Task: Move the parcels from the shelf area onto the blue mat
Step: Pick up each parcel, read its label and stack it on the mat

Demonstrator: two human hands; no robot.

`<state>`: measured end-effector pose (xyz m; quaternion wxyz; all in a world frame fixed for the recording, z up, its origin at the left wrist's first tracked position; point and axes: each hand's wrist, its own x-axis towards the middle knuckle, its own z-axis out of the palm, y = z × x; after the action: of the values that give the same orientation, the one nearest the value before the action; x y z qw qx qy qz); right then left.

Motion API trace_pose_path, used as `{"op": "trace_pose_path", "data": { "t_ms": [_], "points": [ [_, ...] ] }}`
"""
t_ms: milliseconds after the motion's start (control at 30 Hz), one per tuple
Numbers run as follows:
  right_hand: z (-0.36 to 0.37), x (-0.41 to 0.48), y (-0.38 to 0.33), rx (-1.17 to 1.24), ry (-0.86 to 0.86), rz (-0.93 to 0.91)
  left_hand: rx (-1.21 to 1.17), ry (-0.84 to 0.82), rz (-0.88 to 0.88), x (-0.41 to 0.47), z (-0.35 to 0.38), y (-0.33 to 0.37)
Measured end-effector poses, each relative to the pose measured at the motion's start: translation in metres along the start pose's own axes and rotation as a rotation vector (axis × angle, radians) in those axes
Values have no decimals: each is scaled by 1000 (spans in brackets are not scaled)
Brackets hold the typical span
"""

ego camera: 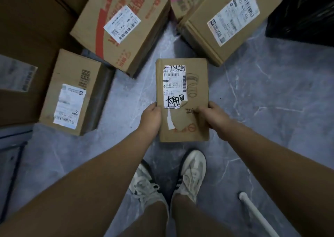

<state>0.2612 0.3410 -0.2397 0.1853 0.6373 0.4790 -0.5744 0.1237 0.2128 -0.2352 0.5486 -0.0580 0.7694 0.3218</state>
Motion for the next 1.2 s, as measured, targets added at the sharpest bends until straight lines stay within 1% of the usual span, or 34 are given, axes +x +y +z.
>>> {"op": "trace_pose_path", "data": {
  "t_ms": [100, 200, 300, 433, 567, 700, 833, 967, 1100, 1200],
  "points": [
    [-1, -45, -15, 23, -25, -26, -99, 19, -19, -42, -17, 8],
    [-10, -112, -45, 39, -33, -65, -163, 42, 3, -102, -47, 35],
    [-24, -196, -93, 21, -31, -151, -215, 67, 70, -174, -84, 77],
    [-56, -325, -170, 28, -37, -327, -268, 102, 202, -295, -140, 159],
    [-80, -444, -246, 45, -99, -512, -349, 199, 347, -411, -198, 230],
    [-100, -548, -296, -12, -180, -650, -427, 352, 437, -514, -231, 266],
    [-113, -624, -322, -121, -246, -801, -594, 525, 509, -595, -235, 267],
    [-104, -677, -323, -192, -343, -912, -837, 638, 550, -652, -220, 233],
    [-71, -717, -310, -335, -447, -1041, -961, 758, 533, -692, -221, 183],
    [-32, -744, -290, -475, -524, -1097, -946, 863, 526, -725, -237, 139]
  ]
}}
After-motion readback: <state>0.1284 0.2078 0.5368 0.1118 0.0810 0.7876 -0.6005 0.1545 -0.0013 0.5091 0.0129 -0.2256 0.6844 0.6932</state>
